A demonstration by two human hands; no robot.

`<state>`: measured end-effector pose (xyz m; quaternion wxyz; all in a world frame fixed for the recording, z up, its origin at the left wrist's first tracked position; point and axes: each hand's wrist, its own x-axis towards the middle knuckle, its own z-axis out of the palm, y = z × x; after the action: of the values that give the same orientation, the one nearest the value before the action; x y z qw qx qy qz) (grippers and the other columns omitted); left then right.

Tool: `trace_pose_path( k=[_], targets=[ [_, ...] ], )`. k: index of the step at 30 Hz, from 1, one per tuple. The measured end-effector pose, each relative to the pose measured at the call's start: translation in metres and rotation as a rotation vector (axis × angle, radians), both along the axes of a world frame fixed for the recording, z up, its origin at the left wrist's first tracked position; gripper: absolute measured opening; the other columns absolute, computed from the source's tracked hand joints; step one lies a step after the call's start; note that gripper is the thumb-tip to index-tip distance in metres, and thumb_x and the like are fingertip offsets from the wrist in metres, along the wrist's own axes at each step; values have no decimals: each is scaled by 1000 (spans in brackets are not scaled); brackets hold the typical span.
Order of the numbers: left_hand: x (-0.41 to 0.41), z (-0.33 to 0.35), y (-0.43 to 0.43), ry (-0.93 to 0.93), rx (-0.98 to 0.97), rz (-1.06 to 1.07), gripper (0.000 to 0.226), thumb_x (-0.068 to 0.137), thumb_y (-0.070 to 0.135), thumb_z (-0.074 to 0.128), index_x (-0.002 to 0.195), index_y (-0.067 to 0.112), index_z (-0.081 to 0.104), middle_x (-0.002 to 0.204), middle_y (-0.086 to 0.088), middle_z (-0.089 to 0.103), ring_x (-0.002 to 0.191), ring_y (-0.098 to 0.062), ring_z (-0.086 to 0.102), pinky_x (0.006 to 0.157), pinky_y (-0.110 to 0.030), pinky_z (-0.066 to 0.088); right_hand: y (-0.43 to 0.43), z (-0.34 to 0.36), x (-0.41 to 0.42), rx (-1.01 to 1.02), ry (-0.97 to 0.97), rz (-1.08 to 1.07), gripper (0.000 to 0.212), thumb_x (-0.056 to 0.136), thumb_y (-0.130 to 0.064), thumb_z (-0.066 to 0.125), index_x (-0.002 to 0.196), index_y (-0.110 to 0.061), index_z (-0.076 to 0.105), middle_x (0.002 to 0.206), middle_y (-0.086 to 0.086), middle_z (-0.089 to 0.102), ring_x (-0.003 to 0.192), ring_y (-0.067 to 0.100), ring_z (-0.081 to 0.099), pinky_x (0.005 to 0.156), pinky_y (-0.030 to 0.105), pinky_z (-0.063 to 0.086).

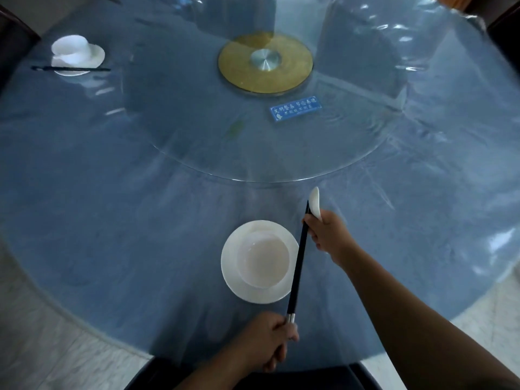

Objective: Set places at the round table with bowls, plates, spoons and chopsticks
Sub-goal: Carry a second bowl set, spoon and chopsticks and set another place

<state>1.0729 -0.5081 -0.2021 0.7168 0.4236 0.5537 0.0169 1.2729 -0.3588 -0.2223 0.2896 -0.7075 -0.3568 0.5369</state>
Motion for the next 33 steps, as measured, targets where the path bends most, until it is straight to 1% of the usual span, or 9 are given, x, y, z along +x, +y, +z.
trace_pose_path(
  k=[4, 7, 11, 14, 16, 20, 26, 31, 33],
  targets=[
    [9, -9, -5, -50, -63, 156, 19, 104, 24, 49, 102, 8, 58, 57, 1, 62, 38, -13, 52, 37, -20, 39, 10, -14, -1, 7, -43, 49, 27, 96, -18, 53, 69, -18, 50, 55, 1, 44, 45, 13, 36, 41, 21, 28],
    [10, -16, -5, -26, -66, 206, 18, 104, 18, 46, 103, 7, 59, 57, 1, 62, 38, -12, 52, 36, -21, 38, 18, -23, -5, 14, -147, 125, 30, 95, -17, 52, 65, -19, 50, 55, 0, 47, 48, 15, 40, 49, 25, 31],
    [8, -25, -2, 48, -37, 124, 19, 105, 18, 41, 98, 11, 58, 61, 0, 64, 37, -11, 52, 36, -21, 38, 27, -30, -11, 17, -240, 215, 34, 95, -19, 53, 61, -18, 48, 51, -2, 50, 47, 17, 43, 54, 29, 34],
    [5, -30, -1, 117, 40, 42, 20, 103, 23, 46, 91, 12, 58, 64, 0, 67, 38, -9, 53, 36, -20, 38, 30, -30, -14, 19, -329, 256, 36, 92, -19, 54, 57, -17, 49, 49, -3, 53, 48, 16, 47, 56, 30, 38],
    [6, -31, -2, 95, 19, 65, 20, 102, 22, 48, 89, 12, 58, 63, 1, 68, 38, -10, 53, 36, -20, 37, 32, -29, -15, 18, -360, 287, 34, 91, -19, 54, 57, -17, 51, 51, -3, 56, 49, 15, 49, 56, 30, 38],
    [7, -31, -1, 66, -5, 104, 19, 102, 21, 49, 88, 13, 58, 61, 1, 66, 38, -9, 51, 37, -20, 36, 34, -28, -18, 9, -379, 319, 33, 92, -22, 54, 60, -16, 55, 53, -3, 60, 49, 11, 51, 53, 28, 36],
    [6, -30, 0, 30, -12, 122, 18, 101, 20, 52, 85, 12, 57, 60, 1, 65, 38, -11, 52, 38, -22, 38, 30, -25, -19, 36, -364, 301, 37, 93, -26, 52, 58, -15, 56, 54, 1, 62, 49, 13, 51, 56, 29, 38],
    [3, -33, 0, 13, -31, 141, 18, 100, 20, 54, 85, 11, 57, 59, -1, 66, 39, -13, 54, 40, -21, 40, 25, -22, -19, 67, -381, 279, 40, 96, -30, 49, 61, -14, 55, 49, -3, 59, 40, 1, 50, 54, 28, 39],
    [3, -34, -1, 9, -34, 154, 18, 100, 21, 54, 87, 10, 59, 57, -1, 66, 38, -14, 54, 40, -21, 41, 22, -20, -20, 86, -378, 262, 40, 97, -31, 48, 62, -13, 55, 51, -2, 60, 41, 4, 51, 54, 29, 43]
  ],
)
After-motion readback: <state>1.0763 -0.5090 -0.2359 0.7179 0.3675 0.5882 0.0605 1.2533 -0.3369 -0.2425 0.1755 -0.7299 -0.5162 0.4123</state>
